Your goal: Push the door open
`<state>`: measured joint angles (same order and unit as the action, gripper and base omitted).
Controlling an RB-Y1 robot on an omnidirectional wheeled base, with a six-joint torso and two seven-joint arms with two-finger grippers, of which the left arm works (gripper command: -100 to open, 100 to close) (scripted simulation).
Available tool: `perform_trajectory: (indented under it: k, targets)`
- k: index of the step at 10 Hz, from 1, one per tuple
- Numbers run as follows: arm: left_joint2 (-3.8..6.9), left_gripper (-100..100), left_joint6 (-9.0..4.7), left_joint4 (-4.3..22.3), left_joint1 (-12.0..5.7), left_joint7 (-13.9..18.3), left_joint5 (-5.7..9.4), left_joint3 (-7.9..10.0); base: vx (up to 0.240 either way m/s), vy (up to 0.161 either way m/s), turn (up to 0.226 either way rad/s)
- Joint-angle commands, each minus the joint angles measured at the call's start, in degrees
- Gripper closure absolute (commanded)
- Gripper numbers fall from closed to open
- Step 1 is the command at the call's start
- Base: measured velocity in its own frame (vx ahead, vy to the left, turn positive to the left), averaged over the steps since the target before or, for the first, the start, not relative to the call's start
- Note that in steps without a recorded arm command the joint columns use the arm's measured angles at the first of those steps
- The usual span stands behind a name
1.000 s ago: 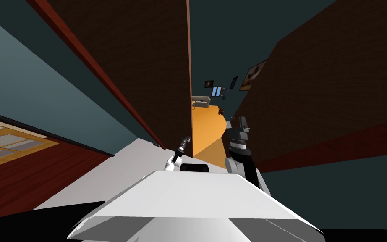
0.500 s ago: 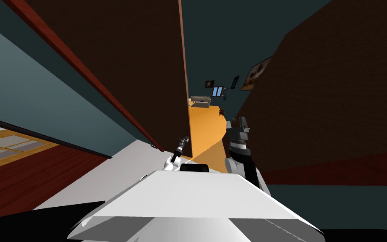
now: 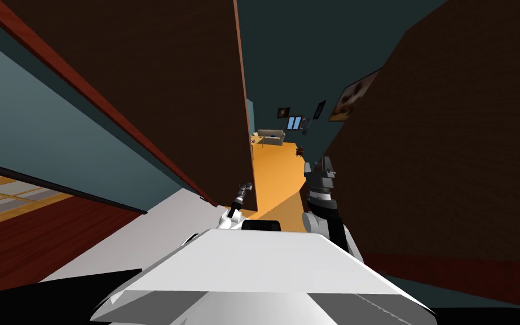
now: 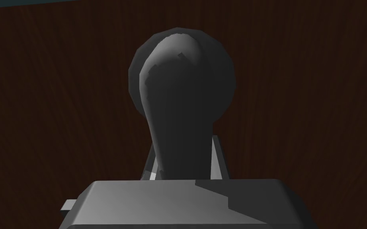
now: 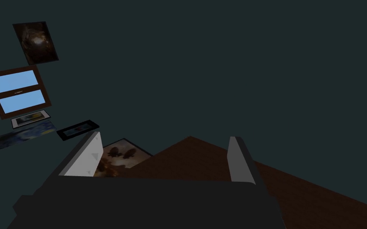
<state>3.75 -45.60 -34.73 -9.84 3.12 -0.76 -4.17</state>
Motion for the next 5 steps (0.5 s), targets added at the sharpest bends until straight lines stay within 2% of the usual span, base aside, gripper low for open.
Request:
perform_trajectory:
  k: [1,2,3,5]
  targets:
    - [0.91,100,0.72,-2.2,0.85,0.0,0.25,0.66,0.110,-0.042,0.011]
    - [0.91,100,0.72,-2.2,0.85,0.0,0.25,0.66,0.042,-0.001,-0.018]
    - [1.10,100,0.69,-2.2,0.89,-0.5,0.79,1.72,0.107,-0.044,0.046]
    - [1.22,100,0.67,-2.1,0.92,-0.9,1.34,2.81,0.158,-0.102,0.080]
